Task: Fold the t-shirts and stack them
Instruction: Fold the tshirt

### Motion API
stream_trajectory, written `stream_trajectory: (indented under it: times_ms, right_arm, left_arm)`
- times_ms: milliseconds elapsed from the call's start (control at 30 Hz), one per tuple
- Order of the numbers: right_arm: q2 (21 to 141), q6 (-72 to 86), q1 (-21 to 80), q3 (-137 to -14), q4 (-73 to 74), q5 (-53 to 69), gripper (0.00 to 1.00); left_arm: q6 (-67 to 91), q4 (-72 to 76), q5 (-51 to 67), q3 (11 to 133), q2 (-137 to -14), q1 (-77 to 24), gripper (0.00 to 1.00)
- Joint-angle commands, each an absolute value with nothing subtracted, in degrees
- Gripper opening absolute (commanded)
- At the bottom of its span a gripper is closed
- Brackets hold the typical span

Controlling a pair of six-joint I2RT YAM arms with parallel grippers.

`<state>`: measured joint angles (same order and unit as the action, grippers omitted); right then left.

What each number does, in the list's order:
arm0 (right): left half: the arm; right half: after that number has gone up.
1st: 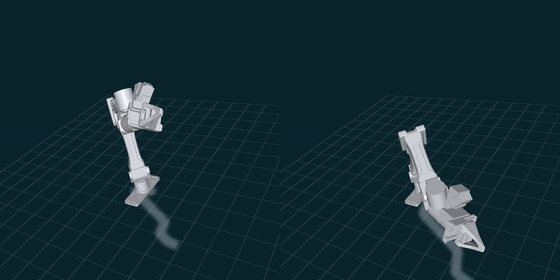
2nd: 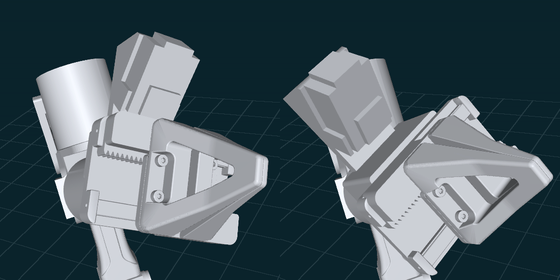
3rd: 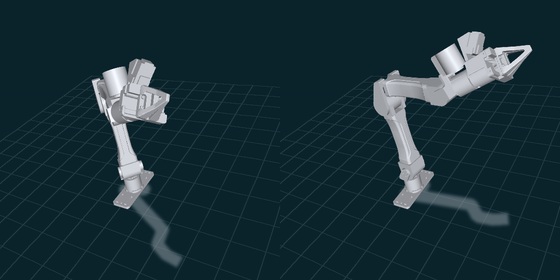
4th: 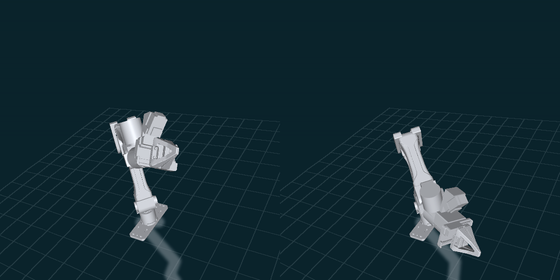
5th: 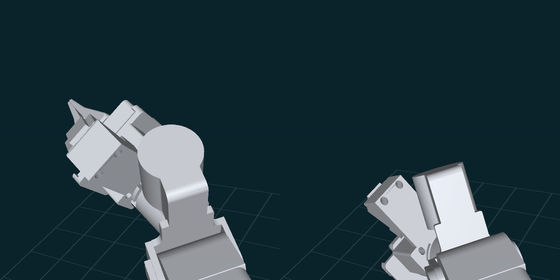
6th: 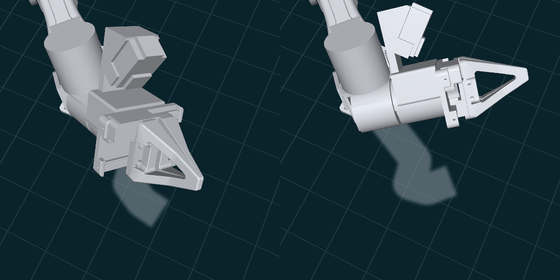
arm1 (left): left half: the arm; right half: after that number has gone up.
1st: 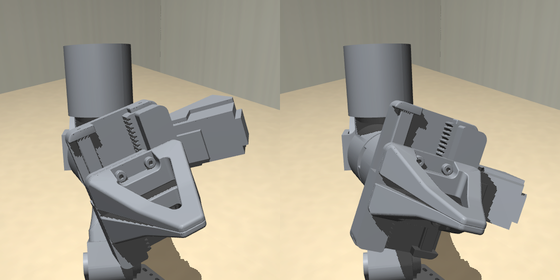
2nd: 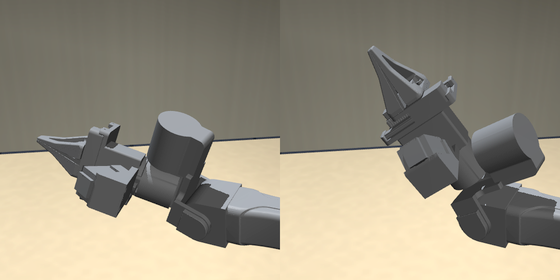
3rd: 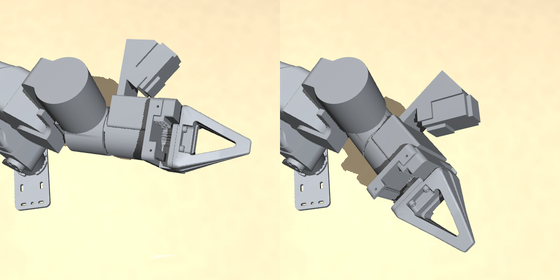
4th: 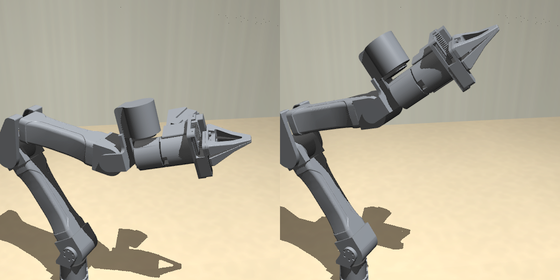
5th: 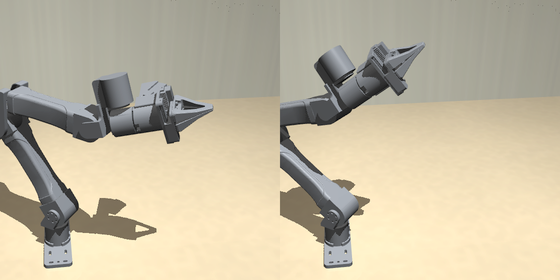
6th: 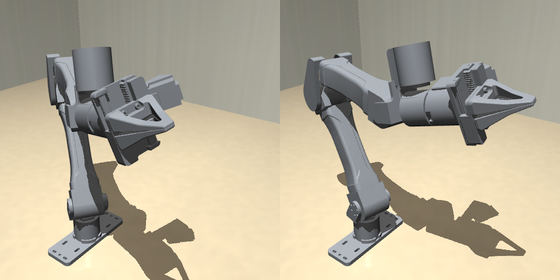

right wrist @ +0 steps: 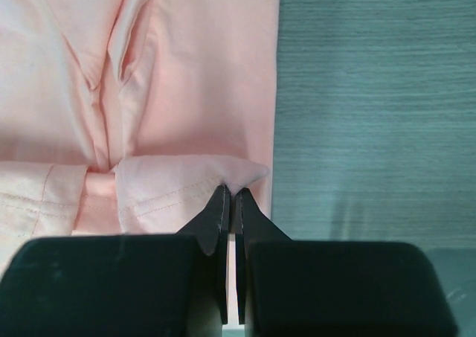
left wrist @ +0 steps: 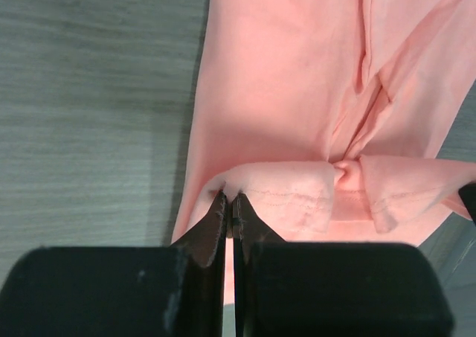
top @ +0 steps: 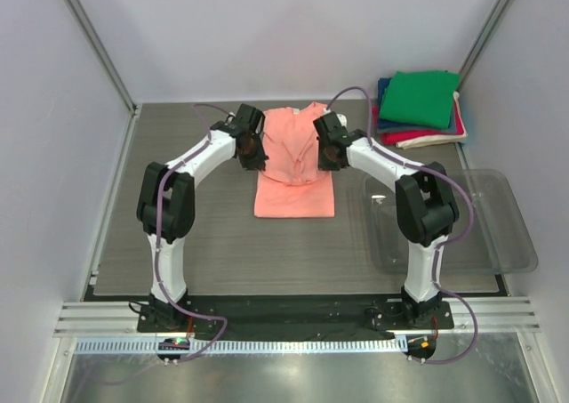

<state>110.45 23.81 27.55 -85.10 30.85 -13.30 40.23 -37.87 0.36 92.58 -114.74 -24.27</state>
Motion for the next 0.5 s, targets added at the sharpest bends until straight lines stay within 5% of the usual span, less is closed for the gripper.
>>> stream_trajectory:
  times_ms: [0,33,100,167,267,300,367,467]
  right_arm:
    - [113.1,22.85,26.46,-90.25,29.09,-13.01,0.01]
    - [115.29,22.76,25.67,-92.96,29.7,-12.92,0.01]
    - [118.11,23.46,24.44,-96.66,31.37,-12.83,0.21]
    - [122.5,24.17,22.42,-104.12,34.44,-13.0,0.56]
    - [127.87,25.22,18.99,-116.6,40.59,-12.93,0.74]
    - [128.49,25.49,18.46,-119.07,42.0,-12.4,0.75]
    - [126.32,24.97,18.02,-121.38,44.03,-12.04,0.77]
    - [118.96,24.7,18.02,-113.14,42.02,-8.89,0.77]
  left_arm:
    - [39.03,-39.45,2.37,99.21,-118.38,-22.94,0.01]
    - [38.94,-40.16,2.2,100.79,-119.95,-22.24,0.03]
    - [38.76,-44.53,3.16,108.95,-125.22,-21.19,0.12]
    - [38.76,-49.54,5.0,118.51,-133.1,-19.08,0.27]
    - [38.67,-63.32,8.78,142.59,-144.26,-16.18,0.46]
    - [38.93,-65.28,10.09,152.57,-145.8,-15.48,0.49]
    - [38.94,-66.79,11.95,153.55,-145.73,-14.15,0.58]
    - [37.53,-58.13,10.72,131.29,-133.54,-14.06,0.6]
